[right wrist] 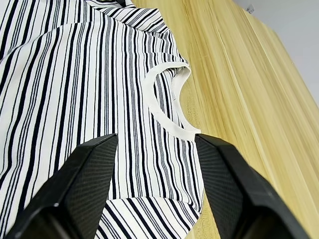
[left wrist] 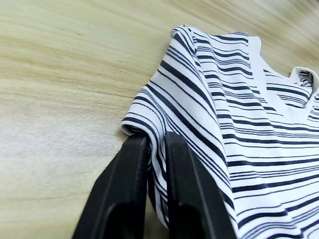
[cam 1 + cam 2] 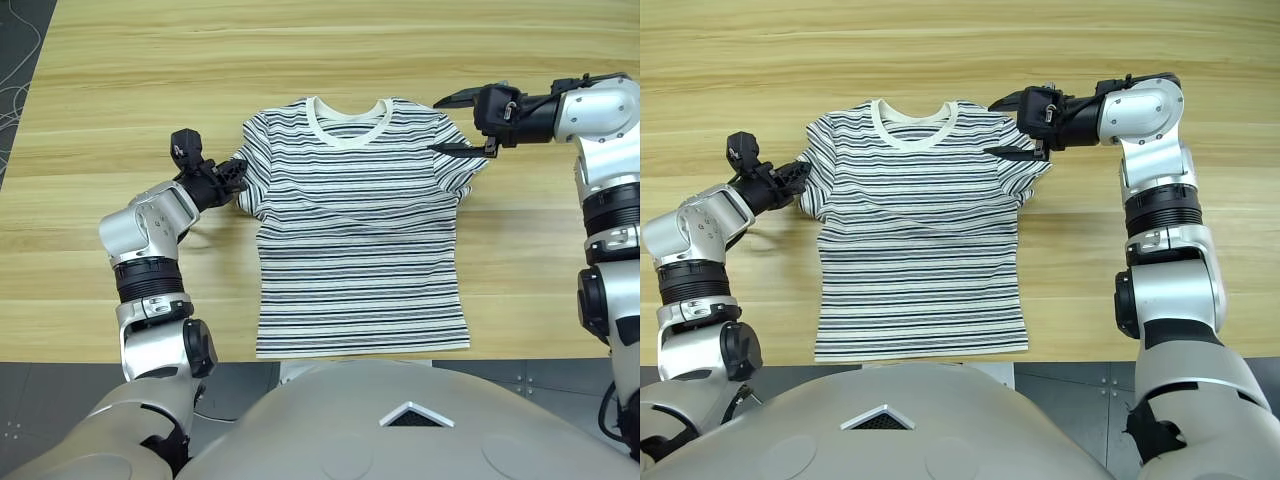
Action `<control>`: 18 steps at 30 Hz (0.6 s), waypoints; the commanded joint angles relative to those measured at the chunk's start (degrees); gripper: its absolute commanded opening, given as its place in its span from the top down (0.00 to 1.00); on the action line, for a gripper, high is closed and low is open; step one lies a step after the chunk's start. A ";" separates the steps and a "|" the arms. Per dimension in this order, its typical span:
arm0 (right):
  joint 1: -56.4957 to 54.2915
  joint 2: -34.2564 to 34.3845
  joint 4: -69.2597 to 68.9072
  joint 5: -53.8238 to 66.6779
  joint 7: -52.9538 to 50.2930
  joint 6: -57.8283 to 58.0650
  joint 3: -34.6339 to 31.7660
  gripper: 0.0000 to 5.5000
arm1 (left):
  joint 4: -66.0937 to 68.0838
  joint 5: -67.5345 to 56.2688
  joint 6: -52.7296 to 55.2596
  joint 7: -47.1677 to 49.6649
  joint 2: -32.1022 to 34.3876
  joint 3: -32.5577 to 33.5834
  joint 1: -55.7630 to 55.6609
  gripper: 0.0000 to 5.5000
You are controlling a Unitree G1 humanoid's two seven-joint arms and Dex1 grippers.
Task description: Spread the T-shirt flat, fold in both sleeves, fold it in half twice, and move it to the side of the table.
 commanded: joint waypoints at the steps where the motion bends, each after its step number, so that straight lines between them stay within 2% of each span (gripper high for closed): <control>1: -0.05 -1.06 0.20 -0.37 -0.13 -0.48 0.34 0.48 | 3.12 0.44 3.04 1.34 -1.82 -1.81 3.51 0.98; 9: -0.01 -0.81 0.70 -0.39 -0.23 -0.74 0.62 0.48 | 0.89 -0.56 1.02 3.09 -1.59 -0.70 1.23 0.98; 18: -0.39 0.15 1.15 -0.59 -0.26 -0.89 1.44 0.48 | -12.49 -3.97 6.27 6.33 -1.15 0.86 0.37 0.98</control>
